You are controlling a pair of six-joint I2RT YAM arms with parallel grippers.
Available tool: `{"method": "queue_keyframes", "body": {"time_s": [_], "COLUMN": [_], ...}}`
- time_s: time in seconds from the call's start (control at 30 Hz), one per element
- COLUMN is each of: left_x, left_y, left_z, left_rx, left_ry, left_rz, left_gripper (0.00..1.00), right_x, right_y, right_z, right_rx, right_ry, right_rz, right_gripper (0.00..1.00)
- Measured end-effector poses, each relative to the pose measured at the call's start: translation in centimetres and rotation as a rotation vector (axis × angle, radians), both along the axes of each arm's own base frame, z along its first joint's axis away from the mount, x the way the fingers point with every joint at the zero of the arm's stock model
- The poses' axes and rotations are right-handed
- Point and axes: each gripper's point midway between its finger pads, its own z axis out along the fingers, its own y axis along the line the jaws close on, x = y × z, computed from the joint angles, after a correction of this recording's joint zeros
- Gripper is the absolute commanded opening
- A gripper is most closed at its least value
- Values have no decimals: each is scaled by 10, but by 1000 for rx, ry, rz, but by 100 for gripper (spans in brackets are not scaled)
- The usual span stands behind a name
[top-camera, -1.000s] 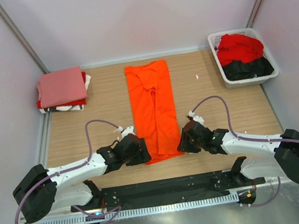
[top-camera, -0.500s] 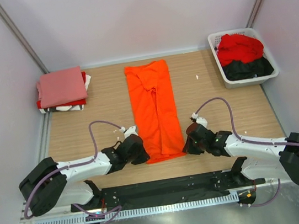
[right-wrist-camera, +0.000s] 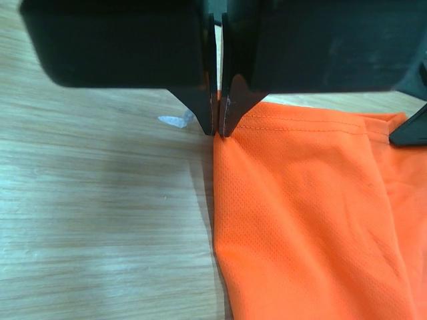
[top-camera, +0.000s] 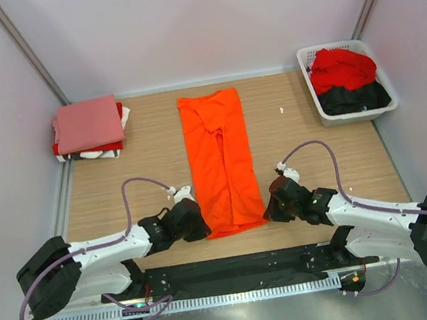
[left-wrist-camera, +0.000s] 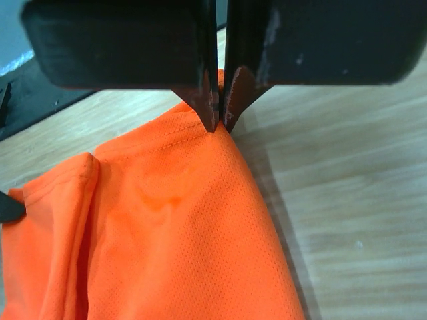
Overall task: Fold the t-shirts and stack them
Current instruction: Fold the tshirt
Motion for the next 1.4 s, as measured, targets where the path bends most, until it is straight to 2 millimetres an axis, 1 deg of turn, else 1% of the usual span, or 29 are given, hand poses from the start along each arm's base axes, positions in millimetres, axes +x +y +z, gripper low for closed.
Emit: {"method": "queue_keyframes", "body": {"time_s": [0.17,0.37,0.47,0.53,0.6,0.7,0.77,0.87,0.93,1.0,1.1,1.13,1.2,1.3,1.4], "left_x": [-11,-14,-8,-2,8,24,35,53,65,81,109,117,133,154,176], "left_y": [2,8,8,6,0,-9,-13,-11,-5,5,19,23,28,29,31], "left_z": [10,18,31,43,58,80,92,102,106,109,113,113,115,117,115], "left_rx": [-17,-3,21,38,58,87,107,133,155,181,209,219,234,242,252], "left_ry": [2,8,-9,-26,-52,-88,-104,-123,-132,-134,-133,-133,-132,-129,-120], "left_rz": [-11,-5,8,15,17,22,27,42,55,81,123,132,145,149,148], "left_gripper": [0,0,0,0,0,0,0,0,0,0,0,0,0,0,0], "right_x": [-5,-11,-8,0,13,32,43,59,70,87,117,129,148,175,198], "right_y": [2,5,8,11,17,25,30,33,32,31,28,25,23,23,25], "right_z": [7,11,23,39,58,82,91,97,100,106,118,122,128,133,128], "right_rx": [29,34,25,15,9,-12,-44,-103,-144,-173,-200,-213,-221,-234,-254], "right_ry": [3,17,10,-16,-57,-106,-128,-147,-155,-170,-196,-202,-217,-225,-219], "right_rz": [10,27,30,25,20,16,17,18,19,10,-11,-21,-33,-40,-33], "right_gripper": [1,1,1,1,1,1,1,1,1,1,1,1,1,1,1]}}
